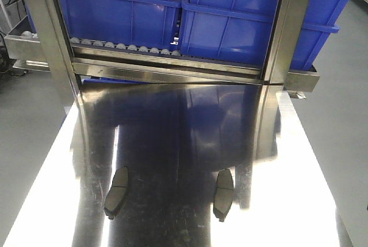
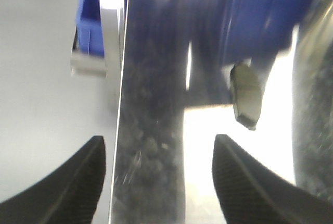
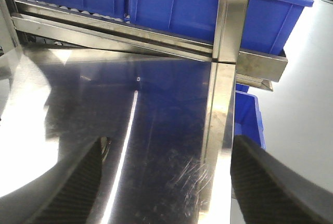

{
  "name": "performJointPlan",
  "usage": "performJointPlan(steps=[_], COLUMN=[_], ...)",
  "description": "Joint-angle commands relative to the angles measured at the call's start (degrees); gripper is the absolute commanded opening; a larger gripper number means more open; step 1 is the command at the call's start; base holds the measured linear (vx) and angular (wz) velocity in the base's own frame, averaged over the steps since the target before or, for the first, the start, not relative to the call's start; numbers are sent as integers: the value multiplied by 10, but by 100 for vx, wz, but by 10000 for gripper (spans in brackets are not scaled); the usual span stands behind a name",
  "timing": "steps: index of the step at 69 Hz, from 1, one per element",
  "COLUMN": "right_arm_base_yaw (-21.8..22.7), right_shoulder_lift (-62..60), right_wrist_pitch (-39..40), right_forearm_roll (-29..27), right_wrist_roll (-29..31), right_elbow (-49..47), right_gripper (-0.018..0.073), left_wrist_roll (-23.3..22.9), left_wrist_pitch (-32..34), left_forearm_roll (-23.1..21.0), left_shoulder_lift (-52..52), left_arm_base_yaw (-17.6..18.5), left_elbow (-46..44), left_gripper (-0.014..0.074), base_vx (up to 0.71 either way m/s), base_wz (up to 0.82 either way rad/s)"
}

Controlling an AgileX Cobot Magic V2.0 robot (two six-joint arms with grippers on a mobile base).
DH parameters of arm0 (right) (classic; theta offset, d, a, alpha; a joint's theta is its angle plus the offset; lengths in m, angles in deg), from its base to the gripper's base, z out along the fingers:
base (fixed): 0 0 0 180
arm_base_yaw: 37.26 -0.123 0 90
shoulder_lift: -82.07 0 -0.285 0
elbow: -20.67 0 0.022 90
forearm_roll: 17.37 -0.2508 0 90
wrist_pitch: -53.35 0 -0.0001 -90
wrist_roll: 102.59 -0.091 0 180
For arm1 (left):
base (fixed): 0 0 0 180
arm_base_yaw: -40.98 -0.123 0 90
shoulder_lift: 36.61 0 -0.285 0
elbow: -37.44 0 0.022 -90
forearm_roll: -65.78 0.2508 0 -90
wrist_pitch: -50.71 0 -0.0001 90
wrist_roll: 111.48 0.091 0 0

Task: Move and align brake pads A on conveyor
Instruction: 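Lower the left gripper toward the brake pad nearest the left arm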

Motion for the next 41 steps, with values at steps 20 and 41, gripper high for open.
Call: performJointPlan(steps=[20,41], right_arm_base_yaw=[2,2], right_shoulder_lift=[8,8], right_wrist_pitch=[41,41], right_forearm_roll=[3,3], right_wrist_roll=[7,7], right_elbow=[-16,-16], right_gripper=[505,505], left_wrist_roll=[-5,39], left_wrist_pitch=[3,-11], left_forearm_roll=[-9,-96], left_shoulder_lift=[306,487], left_arm_base_yaw=[3,50], left_elbow=[-134,-239], left_gripper=[439,439], base_vx=[0,0], base_wz=[0,0])
